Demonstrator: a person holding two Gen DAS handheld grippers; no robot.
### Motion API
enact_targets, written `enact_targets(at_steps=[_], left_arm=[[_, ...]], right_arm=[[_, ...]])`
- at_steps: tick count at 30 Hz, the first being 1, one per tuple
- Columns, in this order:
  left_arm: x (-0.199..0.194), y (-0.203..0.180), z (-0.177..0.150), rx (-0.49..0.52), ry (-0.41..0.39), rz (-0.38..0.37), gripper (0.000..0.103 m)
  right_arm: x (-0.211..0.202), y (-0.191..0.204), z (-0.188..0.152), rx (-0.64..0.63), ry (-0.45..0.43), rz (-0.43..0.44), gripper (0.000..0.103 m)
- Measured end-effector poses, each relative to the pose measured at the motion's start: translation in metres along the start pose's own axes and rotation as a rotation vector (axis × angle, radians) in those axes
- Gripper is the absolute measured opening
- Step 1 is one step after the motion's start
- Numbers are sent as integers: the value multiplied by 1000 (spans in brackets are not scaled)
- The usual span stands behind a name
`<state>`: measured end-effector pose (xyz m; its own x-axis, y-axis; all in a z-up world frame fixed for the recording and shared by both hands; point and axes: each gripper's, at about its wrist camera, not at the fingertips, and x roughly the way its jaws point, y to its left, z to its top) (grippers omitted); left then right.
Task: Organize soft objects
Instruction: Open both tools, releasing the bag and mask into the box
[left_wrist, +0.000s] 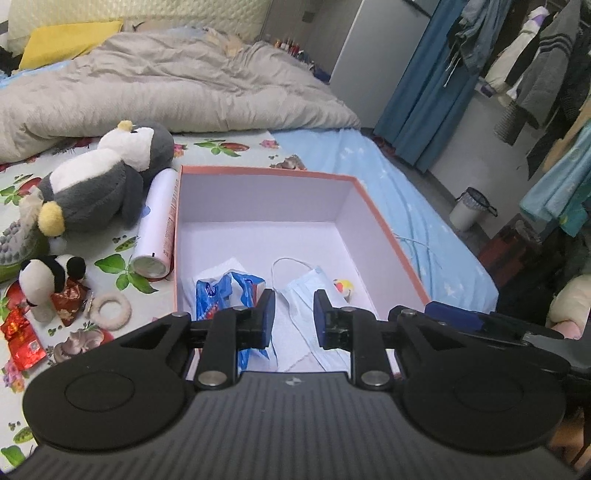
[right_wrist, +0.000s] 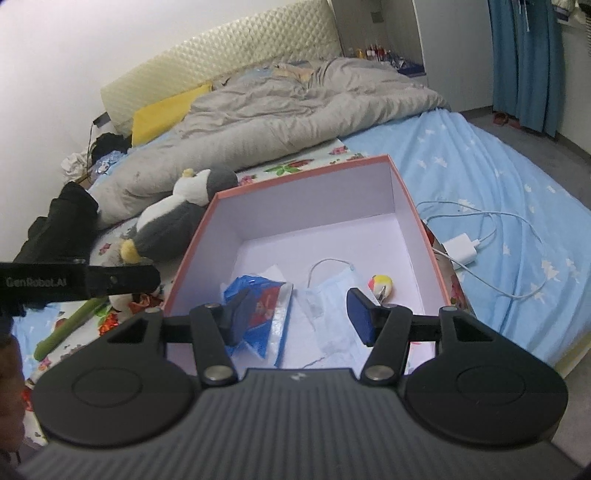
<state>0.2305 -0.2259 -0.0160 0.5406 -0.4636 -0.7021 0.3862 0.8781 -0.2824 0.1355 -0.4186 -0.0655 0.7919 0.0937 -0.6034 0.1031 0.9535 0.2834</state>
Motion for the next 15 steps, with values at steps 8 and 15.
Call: enact_targets(at_steps=[8,15], left_arm=[[-50,1,-22,3,-61,-3,26],[-89,5,-54,-15,-84,-1,26]], right_arm=[[-35,15,-16,0,-39,17,59],[-66,26,-38,-34,-61,15,59]])
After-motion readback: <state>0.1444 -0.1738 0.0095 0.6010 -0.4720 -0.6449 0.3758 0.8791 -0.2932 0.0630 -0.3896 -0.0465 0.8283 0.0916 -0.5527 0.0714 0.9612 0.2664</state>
